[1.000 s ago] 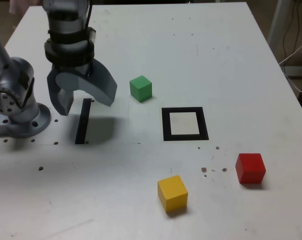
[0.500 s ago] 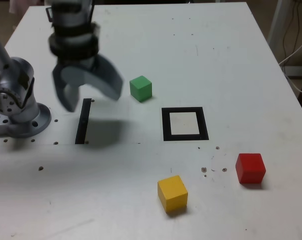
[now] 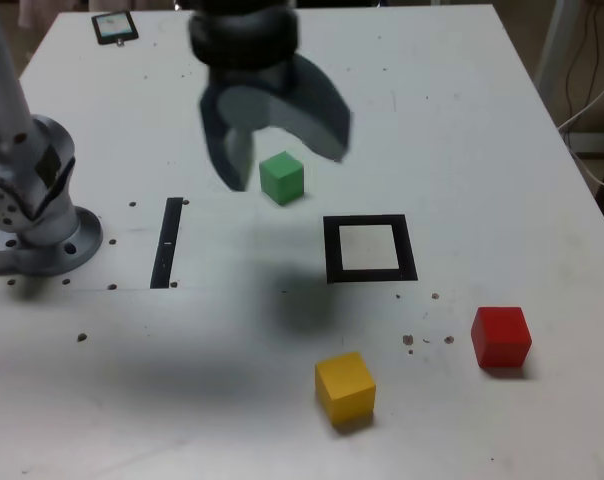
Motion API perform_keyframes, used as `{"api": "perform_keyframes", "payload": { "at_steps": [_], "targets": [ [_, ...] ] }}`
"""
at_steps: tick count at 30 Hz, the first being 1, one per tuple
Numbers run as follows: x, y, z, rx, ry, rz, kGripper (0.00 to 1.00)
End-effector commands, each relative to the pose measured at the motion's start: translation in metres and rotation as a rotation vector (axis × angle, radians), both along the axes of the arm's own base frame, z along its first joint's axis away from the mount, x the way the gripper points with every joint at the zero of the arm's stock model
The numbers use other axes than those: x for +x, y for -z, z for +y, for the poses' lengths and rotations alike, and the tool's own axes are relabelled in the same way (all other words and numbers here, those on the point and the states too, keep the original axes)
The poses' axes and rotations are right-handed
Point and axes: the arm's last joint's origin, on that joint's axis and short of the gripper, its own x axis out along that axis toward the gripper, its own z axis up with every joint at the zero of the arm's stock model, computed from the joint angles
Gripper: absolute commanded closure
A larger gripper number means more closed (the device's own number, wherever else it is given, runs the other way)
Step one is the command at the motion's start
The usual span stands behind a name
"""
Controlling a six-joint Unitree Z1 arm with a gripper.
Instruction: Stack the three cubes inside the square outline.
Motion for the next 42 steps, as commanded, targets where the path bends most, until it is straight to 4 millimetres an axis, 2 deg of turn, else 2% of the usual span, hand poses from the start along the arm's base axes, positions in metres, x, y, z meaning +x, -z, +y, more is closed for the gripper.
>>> {"api": "perform_keyframes", "payload": {
  "at_steps": [1,5,8,13,18,29,42],
  "targets": [
    [0.021,-0.015,-0.013,0.001,0.006,-0.057,0.01],
    [0.044,-0.024,-0.034,0.014,0.010,-0.089,0.01],
    [0.064,-0.022,-0.046,0.015,0.007,-0.101,0.01],
    [0.098,-0.007,-0.059,0.020,0.005,-0.091,0.01],
    [0.123,0.009,-0.068,0.022,0.007,-0.080,0.01],
    [0.150,0.034,-0.082,0.009,0.019,-0.042,0.03],
    [0.173,0.063,-0.102,-0.011,0.020,0.006,0.08]
  ]
}}
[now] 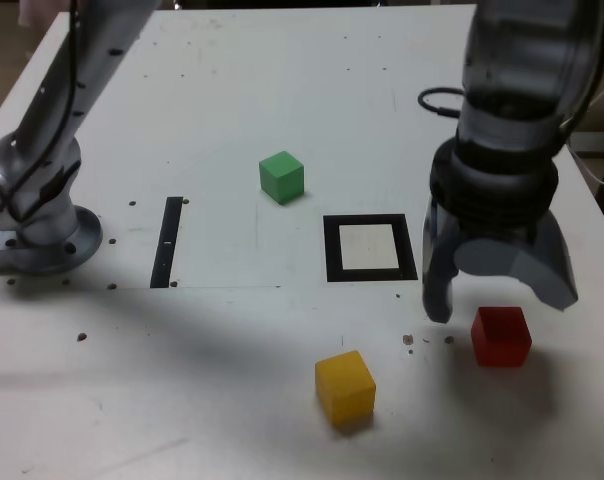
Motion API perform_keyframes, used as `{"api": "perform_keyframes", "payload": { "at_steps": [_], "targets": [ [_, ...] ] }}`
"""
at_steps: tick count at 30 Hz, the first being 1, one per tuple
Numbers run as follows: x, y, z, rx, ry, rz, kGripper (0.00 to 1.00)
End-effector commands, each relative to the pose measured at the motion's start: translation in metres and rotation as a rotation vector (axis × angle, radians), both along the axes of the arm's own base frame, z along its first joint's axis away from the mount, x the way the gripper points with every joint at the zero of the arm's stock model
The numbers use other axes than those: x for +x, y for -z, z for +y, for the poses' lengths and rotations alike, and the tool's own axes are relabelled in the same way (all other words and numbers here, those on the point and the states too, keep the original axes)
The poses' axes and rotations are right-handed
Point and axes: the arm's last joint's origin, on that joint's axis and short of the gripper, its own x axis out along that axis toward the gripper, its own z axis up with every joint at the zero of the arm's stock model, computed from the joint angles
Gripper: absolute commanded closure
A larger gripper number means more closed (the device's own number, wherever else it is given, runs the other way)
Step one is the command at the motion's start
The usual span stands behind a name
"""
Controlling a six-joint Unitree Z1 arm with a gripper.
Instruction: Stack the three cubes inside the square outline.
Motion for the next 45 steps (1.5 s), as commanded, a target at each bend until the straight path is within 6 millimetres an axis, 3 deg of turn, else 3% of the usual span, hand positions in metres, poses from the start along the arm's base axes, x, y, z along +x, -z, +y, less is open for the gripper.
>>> {"api": "perform_keyframes", "payload": {
  "at_steps": [1,16,31,45],
  "targets": [
    [0.003,0.004,-0.001,0.000,-0.006,0.006,0.08],
    [0.018,0.032,-0.011,0.000,-0.028,0.009,0.21],
    [0.023,0.038,-0.015,-0.013,-0.050,-0.020,0.68],
    [0.022,0.045,-0.015,-0.022,-0.049,-0.009,0.76]
  ]
}}
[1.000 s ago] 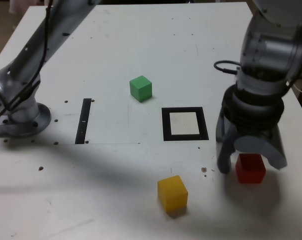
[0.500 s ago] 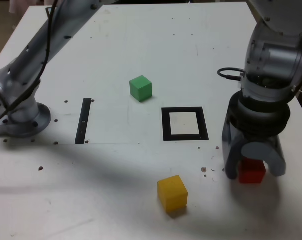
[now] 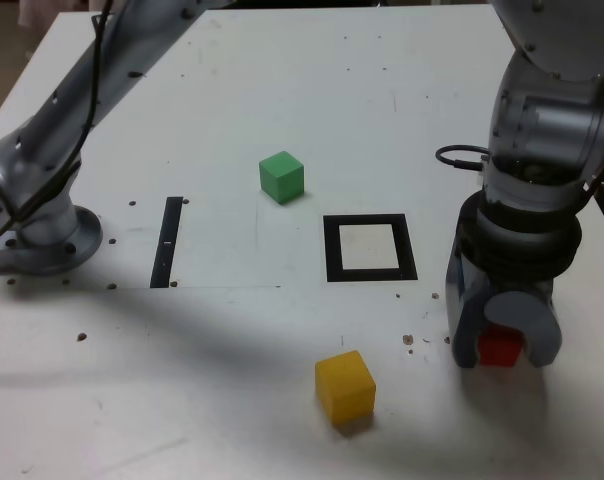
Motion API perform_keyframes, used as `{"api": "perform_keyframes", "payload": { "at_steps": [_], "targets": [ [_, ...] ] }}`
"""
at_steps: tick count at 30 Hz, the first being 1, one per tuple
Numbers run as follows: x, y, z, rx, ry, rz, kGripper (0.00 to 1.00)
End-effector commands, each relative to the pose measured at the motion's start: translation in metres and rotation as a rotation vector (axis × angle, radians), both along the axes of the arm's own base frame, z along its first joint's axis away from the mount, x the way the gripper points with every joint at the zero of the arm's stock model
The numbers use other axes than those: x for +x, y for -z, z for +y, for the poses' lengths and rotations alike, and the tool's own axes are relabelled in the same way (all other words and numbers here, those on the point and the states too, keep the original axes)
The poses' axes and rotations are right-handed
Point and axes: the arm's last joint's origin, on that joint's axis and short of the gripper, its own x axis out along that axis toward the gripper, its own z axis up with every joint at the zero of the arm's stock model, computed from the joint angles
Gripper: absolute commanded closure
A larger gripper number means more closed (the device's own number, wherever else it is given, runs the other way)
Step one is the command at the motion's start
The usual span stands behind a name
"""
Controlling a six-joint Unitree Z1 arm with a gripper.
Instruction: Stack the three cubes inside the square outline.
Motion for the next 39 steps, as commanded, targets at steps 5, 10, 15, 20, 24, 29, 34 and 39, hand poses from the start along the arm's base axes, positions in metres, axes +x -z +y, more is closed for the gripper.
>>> {"api": "perform_keyframes", "payload": {
  "at_steps": [5,10,15,20,24,29,34,39],
  "targets": [
    [-0.007,-0.006,0.002,0.022,0.002,-0.004,0.78],
    [-0.025,-0.032,0.016,0.052,-0.004,-0.030,0.79],
    [-0.057,-0.067,0.050,0.085,-0.012,-0.049,0.79],
    [-0.090,-0.083,0.090,0.103,-0.036,-0.033,0.79],
    [-0.107,-0.079,0.116,0.107,-0.072,-0.017,0.79],
    [-0.113,-0.060,0.132,0.098,-0.108,-0.002,0.79],
    [-0.107,-0.048,0.132,0.089,-0.112,0.008,0.79],
    [-0.102,-0.038,0.133,0.077,-0.111,0.029,0.79]
  ]
}}
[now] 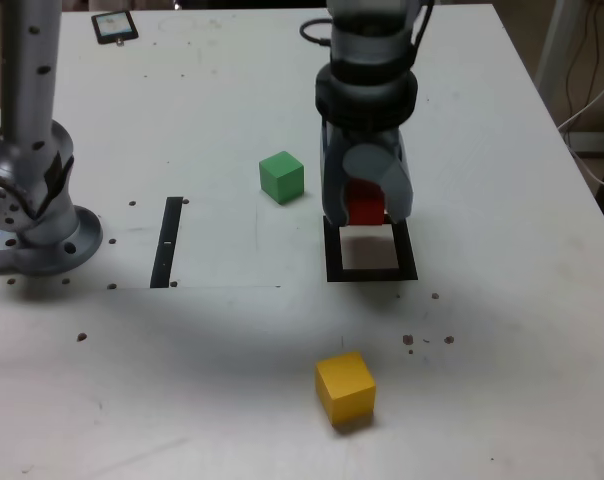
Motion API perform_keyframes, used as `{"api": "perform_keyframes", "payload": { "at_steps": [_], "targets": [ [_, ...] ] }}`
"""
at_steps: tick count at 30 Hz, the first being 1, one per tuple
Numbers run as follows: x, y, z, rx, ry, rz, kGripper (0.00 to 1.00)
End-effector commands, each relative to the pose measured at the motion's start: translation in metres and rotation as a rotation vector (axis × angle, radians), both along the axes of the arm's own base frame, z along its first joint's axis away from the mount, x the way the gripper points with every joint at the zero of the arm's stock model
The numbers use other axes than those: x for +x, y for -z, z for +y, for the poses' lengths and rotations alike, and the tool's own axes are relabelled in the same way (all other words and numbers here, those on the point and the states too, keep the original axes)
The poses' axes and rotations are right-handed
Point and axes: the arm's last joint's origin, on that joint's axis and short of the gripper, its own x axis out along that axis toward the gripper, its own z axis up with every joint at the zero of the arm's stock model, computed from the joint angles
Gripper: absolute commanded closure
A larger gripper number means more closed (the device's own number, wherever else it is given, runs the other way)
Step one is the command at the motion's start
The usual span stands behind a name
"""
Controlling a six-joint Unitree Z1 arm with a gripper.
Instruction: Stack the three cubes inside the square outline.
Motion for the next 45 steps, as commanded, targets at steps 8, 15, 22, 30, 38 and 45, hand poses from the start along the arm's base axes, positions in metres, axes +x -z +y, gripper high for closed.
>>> {"api": "perform_keyframes", "payload": {
  "at_steps": [8,15,22,30,38,45],
  "targets": [
    [0.005,0.014,-0.002,-0.057,0.007,0.028,0.78],
    [0.007,0.021,-0.002,-0.068,0.011,0.025,0.74],
    [0.007,0.028,0.001,-0.081,0.006,0.044,0.56],
    [0.010,0.033,0.001,-0.088,0.015,0.065,0.26],
    [0.011,0.033,0.002,-0.080,0.014,0.067,0.07],
    [-0.005,0.002,-0.008,-0.041,0.010,-0.003,0.00]
  ]
}}
